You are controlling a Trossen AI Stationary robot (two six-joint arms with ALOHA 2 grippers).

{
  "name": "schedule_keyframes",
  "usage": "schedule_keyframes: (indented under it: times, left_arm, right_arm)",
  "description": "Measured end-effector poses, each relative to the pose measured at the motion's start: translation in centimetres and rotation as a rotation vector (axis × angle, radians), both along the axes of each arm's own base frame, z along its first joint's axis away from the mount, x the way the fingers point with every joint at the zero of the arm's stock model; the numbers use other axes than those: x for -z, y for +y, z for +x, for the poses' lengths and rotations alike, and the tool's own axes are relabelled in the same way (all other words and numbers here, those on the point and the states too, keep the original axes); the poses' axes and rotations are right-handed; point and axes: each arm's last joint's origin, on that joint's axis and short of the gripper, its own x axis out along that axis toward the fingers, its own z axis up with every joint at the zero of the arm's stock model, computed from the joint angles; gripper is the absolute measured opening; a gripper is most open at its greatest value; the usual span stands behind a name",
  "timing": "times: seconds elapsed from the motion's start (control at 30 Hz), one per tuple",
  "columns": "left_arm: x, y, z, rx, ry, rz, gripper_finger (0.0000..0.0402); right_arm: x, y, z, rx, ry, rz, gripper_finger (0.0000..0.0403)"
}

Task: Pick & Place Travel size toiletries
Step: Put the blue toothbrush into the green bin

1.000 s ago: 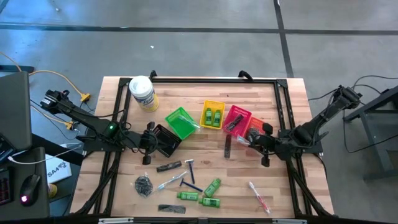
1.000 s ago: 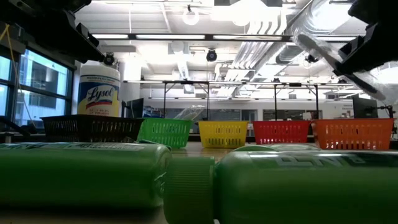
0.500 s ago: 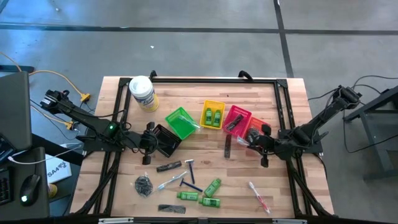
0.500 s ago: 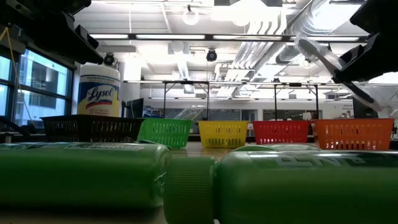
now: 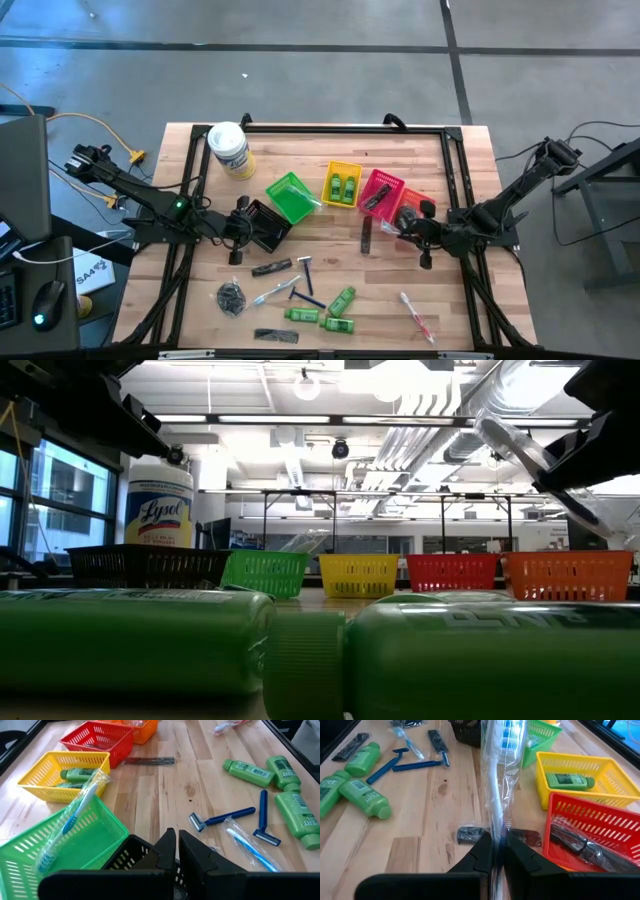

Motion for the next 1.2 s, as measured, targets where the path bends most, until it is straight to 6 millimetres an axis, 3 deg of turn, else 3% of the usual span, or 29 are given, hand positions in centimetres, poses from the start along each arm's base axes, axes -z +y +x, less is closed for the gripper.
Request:
schedule_keyframes:
  times: [0.83,1.1,1.2]
  left_arm:
    - [0.2,0.1,-0.1,-0.003,0.026,0.005,0.0018]
    - [-0.8,-0.2,0.4,0.019,-0.084,0.012,0.0018]
    - [-1.1,-0.2,0.5,0.027,-0.115,0.020,0.0018]
  right_arm:
    - [-0.3,-0.2,-0.3,0.002,-0.010,0.027,0.0020]
    - [-4.1,-0.5,2.9,-0.021,0.067,0.153,0.0020]
    - [-5.0,-0.7,4.4,0.000,0.184,0.139,0.0020]
